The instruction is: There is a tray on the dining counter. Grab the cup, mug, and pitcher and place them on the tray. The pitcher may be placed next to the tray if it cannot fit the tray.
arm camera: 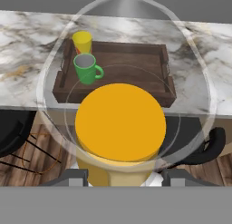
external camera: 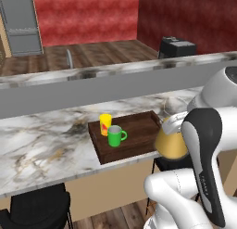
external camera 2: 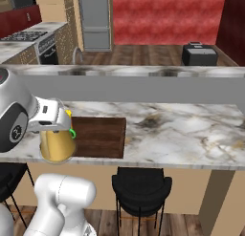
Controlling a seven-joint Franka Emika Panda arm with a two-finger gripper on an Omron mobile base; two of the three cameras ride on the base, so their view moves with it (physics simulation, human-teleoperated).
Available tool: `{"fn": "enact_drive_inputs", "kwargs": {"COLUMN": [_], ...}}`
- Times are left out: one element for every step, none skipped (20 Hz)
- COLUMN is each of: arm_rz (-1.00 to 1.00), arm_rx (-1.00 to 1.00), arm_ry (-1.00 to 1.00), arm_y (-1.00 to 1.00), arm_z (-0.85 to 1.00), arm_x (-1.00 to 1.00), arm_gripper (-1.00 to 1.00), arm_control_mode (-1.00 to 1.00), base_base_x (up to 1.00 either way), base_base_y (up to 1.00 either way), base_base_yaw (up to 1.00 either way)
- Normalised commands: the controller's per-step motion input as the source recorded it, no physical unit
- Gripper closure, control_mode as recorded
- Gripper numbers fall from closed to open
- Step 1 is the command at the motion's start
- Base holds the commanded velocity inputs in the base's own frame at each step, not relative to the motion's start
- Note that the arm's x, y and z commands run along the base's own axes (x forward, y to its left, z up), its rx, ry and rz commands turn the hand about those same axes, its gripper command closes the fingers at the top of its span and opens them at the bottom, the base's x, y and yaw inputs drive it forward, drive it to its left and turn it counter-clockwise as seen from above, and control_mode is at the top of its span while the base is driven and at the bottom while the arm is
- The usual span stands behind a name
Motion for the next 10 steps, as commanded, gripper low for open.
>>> {"fn": "enact_drive_inputs", "kwargs": {"arm_rz": [0.0, 0.0, 0.0, 0.0, 0.0, 0.0, 0.0, 0.0, 0.0, 0.0], "arm_rx": [0.0, 0.0, 0.0, 0.0, 0.0, 0.0, 0.0, 0.0, 0.0, 0.0], "arm_ry": [0.0, 0.0, 0.0, 0.0, 0.0, 0.0, 0.0, 0.0, 0.0, 0.0], "arm_y": [0.0, 0.0, 0.0, 0.0, 0.0, 0.0, 0.0, 0.0, 0.0, 0.0], "arm_z": [0.0, 0.0, 0.0, 0.0, 0.0, 0.0, 0.0, 0.0, 0.0, 0.0], "arm_x": [0.0, 0.0, 0.0, 0.0, 0.0, 0.0, 0.0, 0.0, 0.0, 0.0], "arm_gripper": [1.0, 1.0, 1.0, 1.0, 1.0, 1.0, 1.0, 1.0, 1.0, 1.0], "arm_control_mode": [1.0, 1.0, 1.0, 1.0, 1.0, 1.0, 1.0, 1.0, 1.0, 1.0], "base_base_x": [0.43, 0.41, 0.4, 0.4, 0.38, 0.43, 0.45, 0.49, 0.53, 0.6], "base_base_y": [0.0, 0.0, 0.0, 0.0, -0.01, -0.04, -0.04, -0.04, -0.02, -0.01], "base_base_yaw": [0.07, 0.07, 0.07, 0.07, 0.07, 0.07, 0.07, 0.07, 0.06, 0.05]}}
